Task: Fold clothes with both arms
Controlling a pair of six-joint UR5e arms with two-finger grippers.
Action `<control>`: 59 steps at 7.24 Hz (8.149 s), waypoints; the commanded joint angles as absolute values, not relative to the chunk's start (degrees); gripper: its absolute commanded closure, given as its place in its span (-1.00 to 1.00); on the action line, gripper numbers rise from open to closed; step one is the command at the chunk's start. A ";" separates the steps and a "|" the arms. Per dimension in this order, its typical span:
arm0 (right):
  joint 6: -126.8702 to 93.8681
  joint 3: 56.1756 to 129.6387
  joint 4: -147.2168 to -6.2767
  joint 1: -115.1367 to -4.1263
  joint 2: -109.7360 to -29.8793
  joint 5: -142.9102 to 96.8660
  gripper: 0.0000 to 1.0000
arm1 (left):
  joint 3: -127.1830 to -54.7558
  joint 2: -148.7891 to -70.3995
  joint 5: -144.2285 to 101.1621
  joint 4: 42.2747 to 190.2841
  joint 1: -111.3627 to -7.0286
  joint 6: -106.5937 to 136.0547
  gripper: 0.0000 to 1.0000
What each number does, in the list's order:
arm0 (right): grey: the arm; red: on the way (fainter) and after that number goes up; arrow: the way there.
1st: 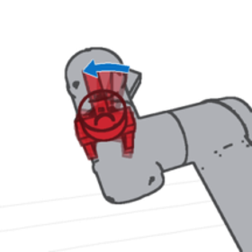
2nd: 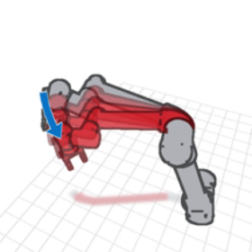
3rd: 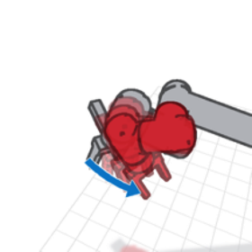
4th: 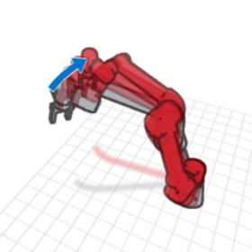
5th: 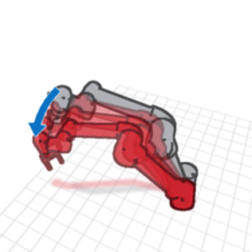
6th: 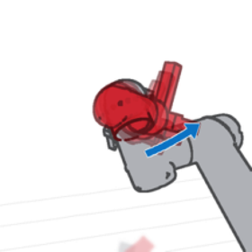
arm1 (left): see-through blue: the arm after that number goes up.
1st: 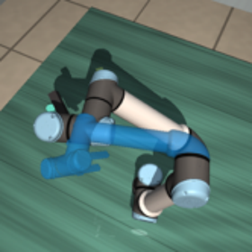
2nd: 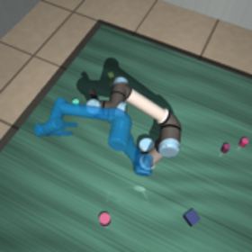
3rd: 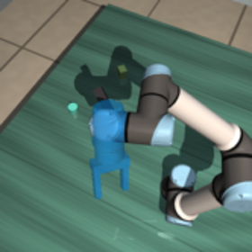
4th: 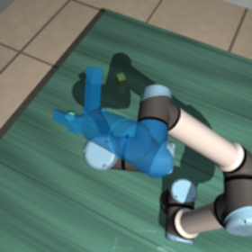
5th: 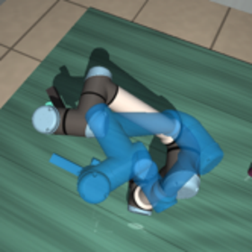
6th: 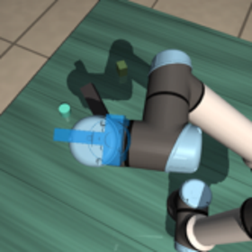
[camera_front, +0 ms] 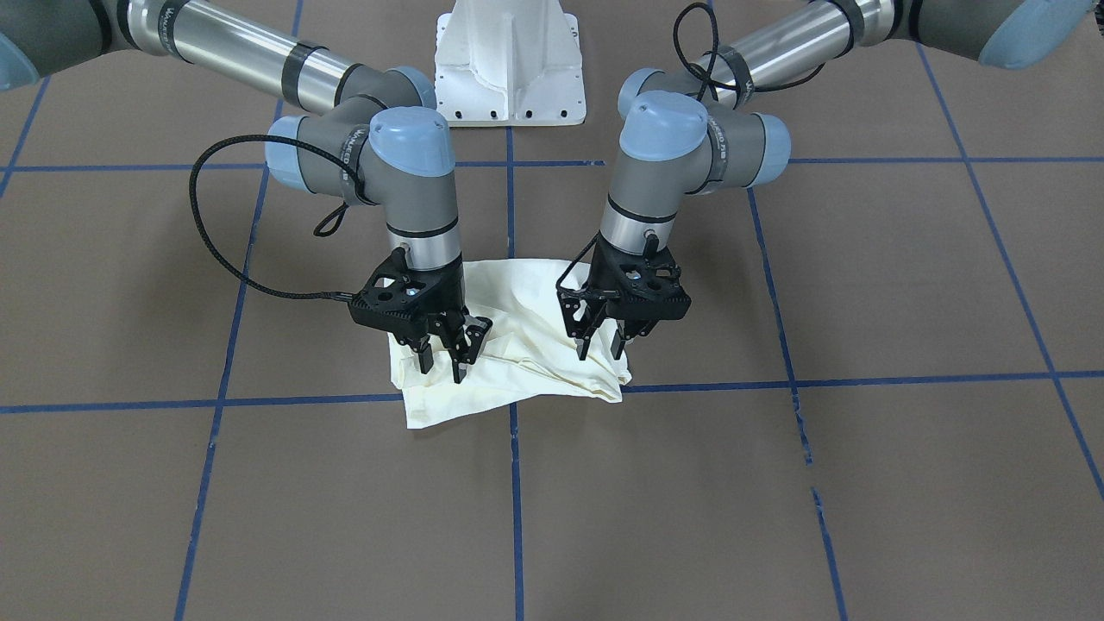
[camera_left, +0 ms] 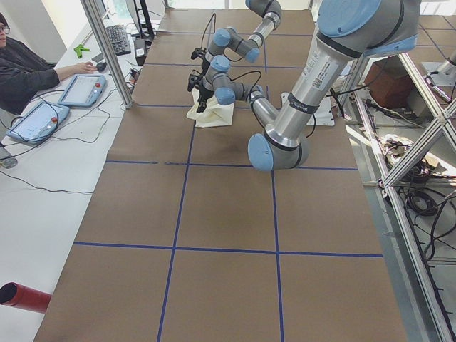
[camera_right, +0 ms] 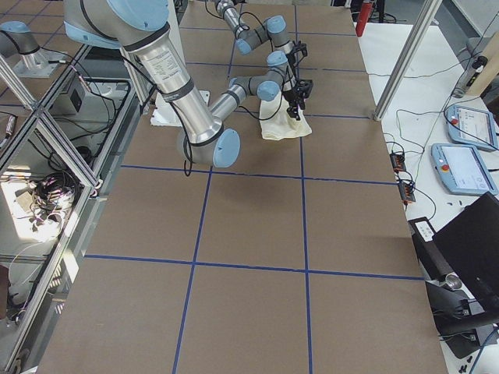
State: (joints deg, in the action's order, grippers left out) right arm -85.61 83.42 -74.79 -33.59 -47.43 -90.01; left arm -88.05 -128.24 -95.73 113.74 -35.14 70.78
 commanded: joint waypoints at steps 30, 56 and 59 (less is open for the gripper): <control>-68.29 77.52 -74.44 -43.68 -46.49 -100.63 -1.00 | -91.23 -110.92 -98.52 145.72 -25.31 75.85 0.94; -68.03 77.61 -74.36 -43.68 -46.85 -100.81 -1.00 | -87.27 -116.45 -102.92 145.02 -26.37 80.86 -1.00; -66.11 78.65 -75.05 -47.08 -47.45 -106.22 -1.00 | -91.39 -116.54 -105.19 138.48 -31.10 78.42 -1.00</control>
State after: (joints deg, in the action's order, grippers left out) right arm -67.28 77.93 -74.60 -44.96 -46.94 -102.79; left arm -89.47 -116.48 -103.76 142.56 -28.95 80.09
